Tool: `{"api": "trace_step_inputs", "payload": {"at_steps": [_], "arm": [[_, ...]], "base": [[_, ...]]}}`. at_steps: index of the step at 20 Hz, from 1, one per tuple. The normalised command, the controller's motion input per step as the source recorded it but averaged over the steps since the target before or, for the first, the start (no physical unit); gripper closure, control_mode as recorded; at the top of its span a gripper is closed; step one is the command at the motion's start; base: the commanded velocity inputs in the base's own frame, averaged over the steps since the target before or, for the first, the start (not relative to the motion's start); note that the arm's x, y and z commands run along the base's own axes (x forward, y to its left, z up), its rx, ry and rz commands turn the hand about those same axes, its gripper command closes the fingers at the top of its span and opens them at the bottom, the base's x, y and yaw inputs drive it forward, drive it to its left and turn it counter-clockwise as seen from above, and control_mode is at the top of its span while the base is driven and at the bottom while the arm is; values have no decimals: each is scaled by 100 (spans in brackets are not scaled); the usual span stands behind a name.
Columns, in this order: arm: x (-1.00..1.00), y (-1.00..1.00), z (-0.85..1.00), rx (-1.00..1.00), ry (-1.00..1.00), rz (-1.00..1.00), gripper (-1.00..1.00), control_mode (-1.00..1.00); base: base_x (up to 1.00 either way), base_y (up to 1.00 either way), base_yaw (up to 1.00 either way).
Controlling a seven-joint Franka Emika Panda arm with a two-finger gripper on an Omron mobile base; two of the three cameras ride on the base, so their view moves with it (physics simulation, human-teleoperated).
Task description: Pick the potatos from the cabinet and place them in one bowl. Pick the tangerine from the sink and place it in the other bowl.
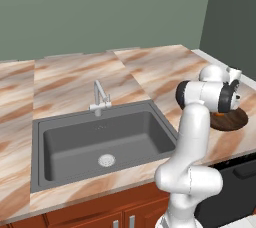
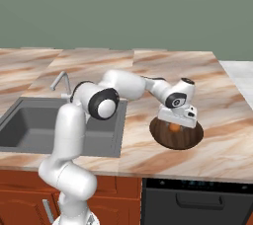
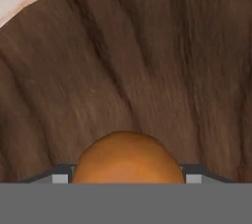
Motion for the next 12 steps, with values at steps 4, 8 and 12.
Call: {"api": "trace_step_inputs", "payload": {"at_steps": [4,8,12], "arm": [[0,-10,-27,0,0,0,100,-100],[-4,-19,-11,0,0,0,100,-100],[-1,-9,-11,0,0,0,100,-100]], "base": [[0,0,0],[0,0,0],[0,0,0]]}}
